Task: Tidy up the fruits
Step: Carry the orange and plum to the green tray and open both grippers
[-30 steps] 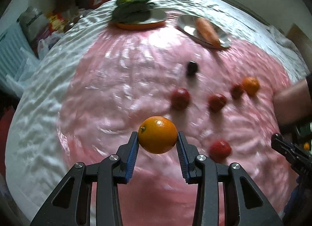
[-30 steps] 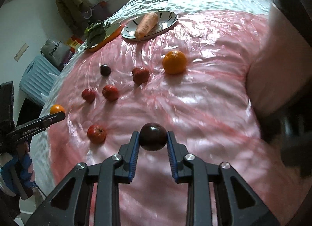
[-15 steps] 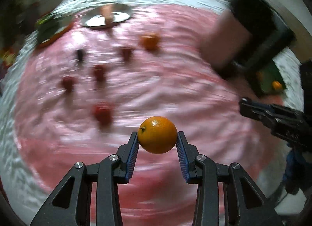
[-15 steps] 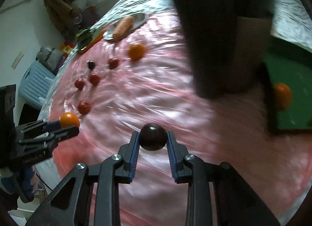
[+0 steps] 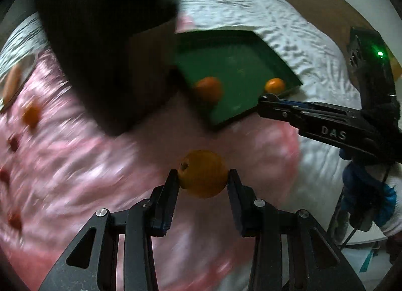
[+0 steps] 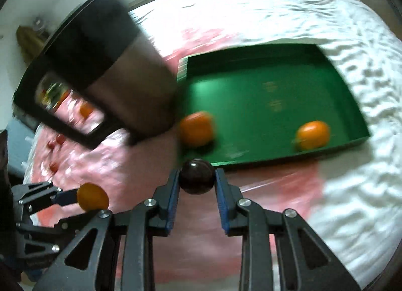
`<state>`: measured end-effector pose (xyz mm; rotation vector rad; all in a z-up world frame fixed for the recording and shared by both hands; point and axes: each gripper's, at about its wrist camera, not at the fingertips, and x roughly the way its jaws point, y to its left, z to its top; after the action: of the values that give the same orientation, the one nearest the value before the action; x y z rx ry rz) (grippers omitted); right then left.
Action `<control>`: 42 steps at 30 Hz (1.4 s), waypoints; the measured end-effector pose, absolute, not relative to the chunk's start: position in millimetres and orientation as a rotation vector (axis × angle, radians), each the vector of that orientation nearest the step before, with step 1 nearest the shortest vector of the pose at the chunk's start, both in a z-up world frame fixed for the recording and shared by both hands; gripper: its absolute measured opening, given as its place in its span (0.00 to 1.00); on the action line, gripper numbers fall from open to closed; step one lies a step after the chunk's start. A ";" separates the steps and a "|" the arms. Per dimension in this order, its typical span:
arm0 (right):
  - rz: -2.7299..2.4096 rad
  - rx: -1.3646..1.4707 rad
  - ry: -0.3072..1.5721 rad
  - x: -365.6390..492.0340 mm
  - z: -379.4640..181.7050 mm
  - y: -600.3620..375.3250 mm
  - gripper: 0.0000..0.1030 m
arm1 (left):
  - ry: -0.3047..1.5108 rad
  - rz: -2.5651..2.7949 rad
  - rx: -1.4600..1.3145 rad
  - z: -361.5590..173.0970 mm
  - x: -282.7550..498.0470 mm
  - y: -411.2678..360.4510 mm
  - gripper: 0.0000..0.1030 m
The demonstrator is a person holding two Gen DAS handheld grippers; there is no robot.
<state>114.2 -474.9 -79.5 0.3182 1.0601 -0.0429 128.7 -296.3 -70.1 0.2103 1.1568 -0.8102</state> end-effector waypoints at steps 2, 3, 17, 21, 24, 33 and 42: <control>-0.083 0.315 1.045 114.7 -77.9 -503.2 0.31 | 1.143 -0.829 0.216 -68.6 135.3 -325.9 0.33; -0.108 0.312 1.036 115.4 -77.5 -520.9 0.31 | 1.136 -0.837 0.218 -68.2 138.8 -340.4 0.33; -0.255 0.252 1.090 143.4 -124.8 -638.1 0.31 | 1.151 -0.782 0.281 -107.3 187.0 -469.4 0.33; -0.268 0.231 1.127 149.9 -138.8 -648.8 0.31 | 1.188 -0.764 0.298 -123.6 189.4 -478.2 0.33; -0.261 0.223 1.136 151.3 -144.2 -652.2 0.32 | 1.214 -0.755 0.310 -132.7 189.7 -479.9 0.33; -0.265 0.216 1.139 150.8 -143.5 -652.0 0.35 | 1.218 -0.751 0.316 -131.1 191.5 -482.2 0.33; -0.304 0.196 1.115 145.4 -126.8 -649.4 0.68 | 1.103 -0.765 0.363 -105.6 181.3 -479.2 0.39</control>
<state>145.4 -649.4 -126.8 0.1963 1.1147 -0.3043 181.3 -479.2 -105.6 0.3631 1.1026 -0.7653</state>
